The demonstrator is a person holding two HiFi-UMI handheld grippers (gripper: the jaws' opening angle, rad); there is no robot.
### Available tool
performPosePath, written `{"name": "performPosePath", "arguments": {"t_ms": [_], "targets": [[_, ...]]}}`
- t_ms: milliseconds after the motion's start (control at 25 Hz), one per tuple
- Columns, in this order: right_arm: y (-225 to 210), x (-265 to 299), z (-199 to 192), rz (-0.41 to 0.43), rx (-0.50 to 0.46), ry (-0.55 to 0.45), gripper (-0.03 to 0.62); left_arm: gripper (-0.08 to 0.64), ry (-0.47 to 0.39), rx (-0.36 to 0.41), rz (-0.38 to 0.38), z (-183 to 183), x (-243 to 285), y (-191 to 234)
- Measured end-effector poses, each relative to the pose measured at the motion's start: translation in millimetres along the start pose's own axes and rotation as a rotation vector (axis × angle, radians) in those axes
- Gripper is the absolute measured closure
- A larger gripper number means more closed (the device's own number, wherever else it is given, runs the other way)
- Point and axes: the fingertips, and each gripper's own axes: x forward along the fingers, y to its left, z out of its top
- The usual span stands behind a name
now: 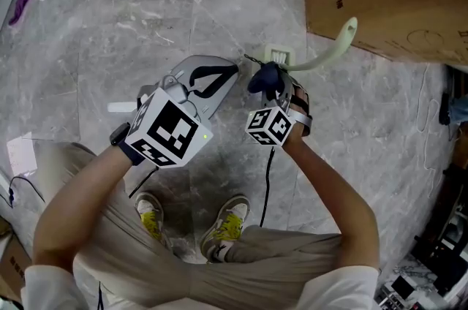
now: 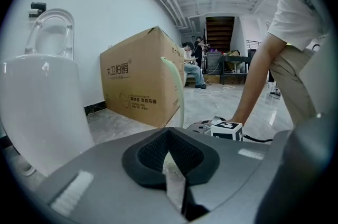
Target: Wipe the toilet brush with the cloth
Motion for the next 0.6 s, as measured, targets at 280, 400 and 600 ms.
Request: {"name": "performPosePath", "arguments": {"t_ms": [280, 400, 600], "targets": [[1.3, 10.3, -2.4, 0.028, 0.011, 0.022, 0.434, 0.558, 0.003, 0.01, -0.014, 0.4, 1.1, -6.7], [5.3, 13.9, -7.2, 0.055, -0.001, 0.039, 0.434, 0.558, 0.001, 0.011, -0.019, 2.6, 3.4, -8.7], [10.3, 16.4, -12.3, 0.081, -0.02, 0.054, 0.434, 0.558, 0.005, 0.015, -0.024, 2.0, 5.3, -10.4]]}}
